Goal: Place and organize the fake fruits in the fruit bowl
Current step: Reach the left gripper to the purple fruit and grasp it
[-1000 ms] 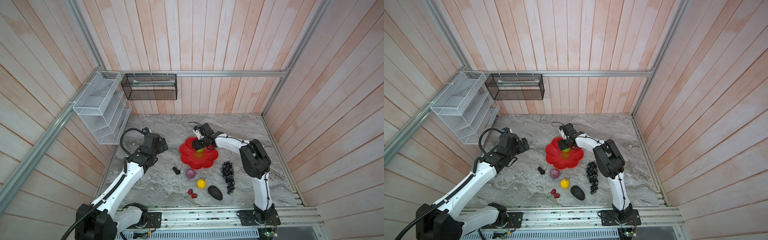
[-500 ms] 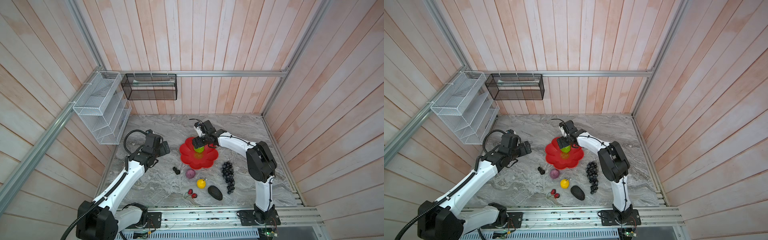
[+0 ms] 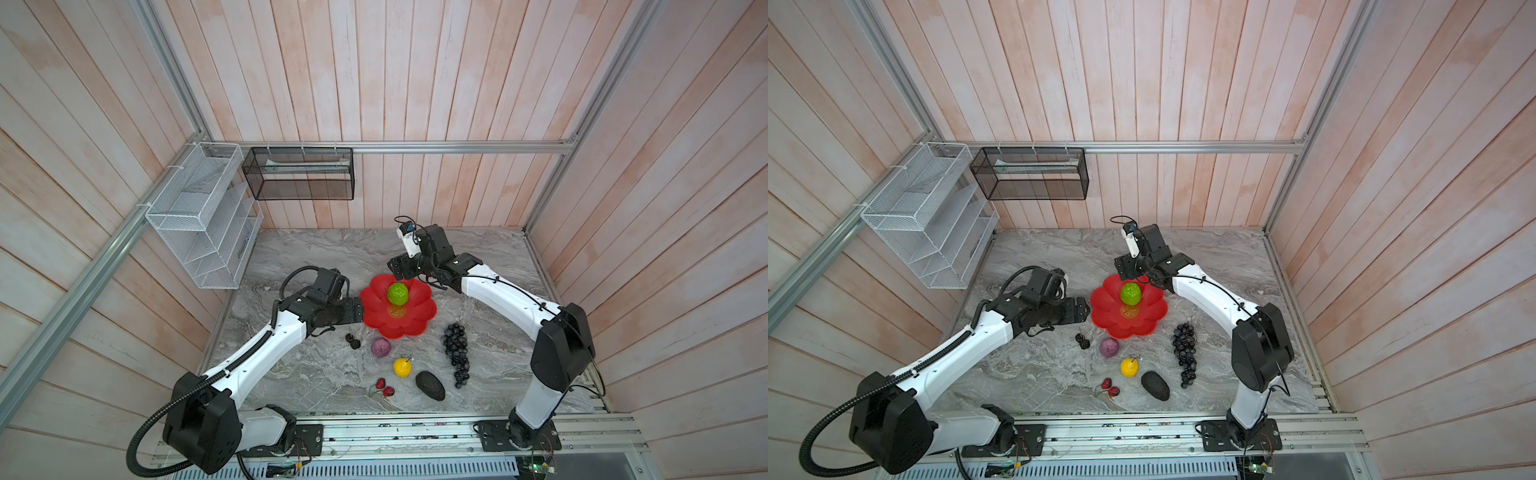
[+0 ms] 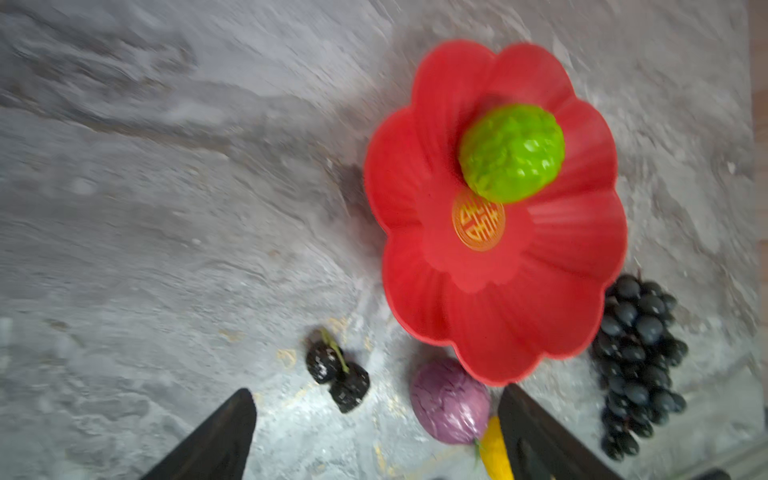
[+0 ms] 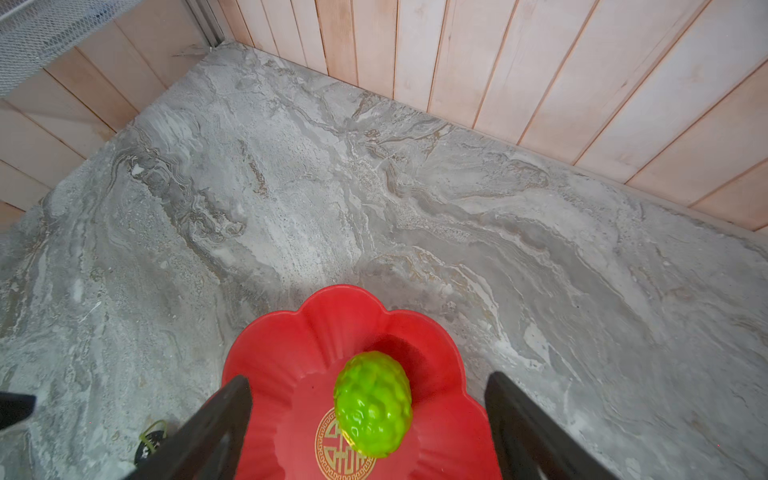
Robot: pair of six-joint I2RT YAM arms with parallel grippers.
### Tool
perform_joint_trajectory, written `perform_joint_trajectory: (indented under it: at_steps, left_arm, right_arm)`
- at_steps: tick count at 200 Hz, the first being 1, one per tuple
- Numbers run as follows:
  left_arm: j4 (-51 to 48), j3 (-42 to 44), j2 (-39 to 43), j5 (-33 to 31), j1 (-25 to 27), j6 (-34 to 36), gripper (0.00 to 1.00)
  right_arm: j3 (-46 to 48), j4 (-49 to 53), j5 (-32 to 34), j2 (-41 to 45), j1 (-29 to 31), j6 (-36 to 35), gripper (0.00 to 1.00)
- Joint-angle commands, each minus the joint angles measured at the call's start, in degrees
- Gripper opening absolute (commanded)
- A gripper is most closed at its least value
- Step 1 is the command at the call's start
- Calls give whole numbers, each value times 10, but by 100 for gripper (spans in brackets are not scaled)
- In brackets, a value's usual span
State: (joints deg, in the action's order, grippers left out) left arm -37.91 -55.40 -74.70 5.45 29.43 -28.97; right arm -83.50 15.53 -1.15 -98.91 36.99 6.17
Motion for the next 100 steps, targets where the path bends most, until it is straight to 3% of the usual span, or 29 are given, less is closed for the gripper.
perform_joint_trajectory:
  at_steps: [1, 42, 100]
  left_arm:
    - [-3, 32, -5, 38, 44, -15, 92]
    - [27, 41, -35, -7, 131, -24, 92]
    - [39, 5, -116, -4, 139, 7, 92]
  right_arm:
    - [40, -32, -1, 21, -8, 15, 88]
    - [103, -67, -10, 57, -37, 64, 88]
    - [135, -81, -19, 68, -58, 63, 88]
